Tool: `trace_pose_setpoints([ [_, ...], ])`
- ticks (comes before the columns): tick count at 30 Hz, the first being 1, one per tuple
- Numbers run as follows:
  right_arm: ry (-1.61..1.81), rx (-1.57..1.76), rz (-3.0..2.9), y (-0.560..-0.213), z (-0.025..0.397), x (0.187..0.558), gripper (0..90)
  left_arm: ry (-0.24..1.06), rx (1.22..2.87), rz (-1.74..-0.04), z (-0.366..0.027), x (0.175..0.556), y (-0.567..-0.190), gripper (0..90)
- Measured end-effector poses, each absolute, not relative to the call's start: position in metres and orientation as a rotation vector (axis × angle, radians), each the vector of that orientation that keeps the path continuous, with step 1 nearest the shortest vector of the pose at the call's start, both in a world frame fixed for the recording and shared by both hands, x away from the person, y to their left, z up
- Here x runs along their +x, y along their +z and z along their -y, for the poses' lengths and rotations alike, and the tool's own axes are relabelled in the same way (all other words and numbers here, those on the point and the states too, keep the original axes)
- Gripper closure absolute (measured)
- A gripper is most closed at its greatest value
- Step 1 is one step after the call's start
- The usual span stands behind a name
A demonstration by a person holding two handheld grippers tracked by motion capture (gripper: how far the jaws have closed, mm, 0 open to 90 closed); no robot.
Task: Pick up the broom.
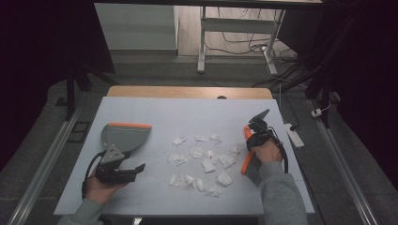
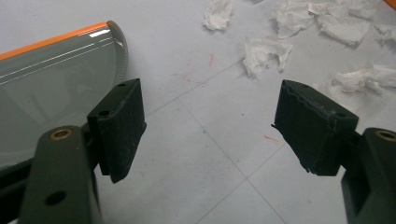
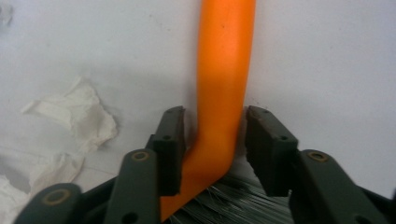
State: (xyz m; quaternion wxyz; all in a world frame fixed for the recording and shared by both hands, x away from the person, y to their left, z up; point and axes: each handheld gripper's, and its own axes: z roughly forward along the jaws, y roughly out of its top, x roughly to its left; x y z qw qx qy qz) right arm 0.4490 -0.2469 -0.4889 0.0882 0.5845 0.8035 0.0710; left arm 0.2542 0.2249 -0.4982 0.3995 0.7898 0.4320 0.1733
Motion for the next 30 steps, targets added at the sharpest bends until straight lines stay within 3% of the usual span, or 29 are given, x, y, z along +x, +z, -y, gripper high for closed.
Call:
trace_pose_setpoints([
  [4,0.218,1.744,-2.363,-0.489,0.244,0.446,70.7,0.440,1.991,-1.096,-0.225,0.254,-0.498,25.1],
  [16,0.296,1.623,-2.448,-0.485,0.251,0.440,71.4,0.439,1.991,-1.099,-0.227,0.254,-0.499,25.1],
  [30,0.787,1.542,-2.400,-0.431,0.288,0.404,71.4,0.435,1.998,-1.101,-0.224,0.256,-0.499,25.2],
])
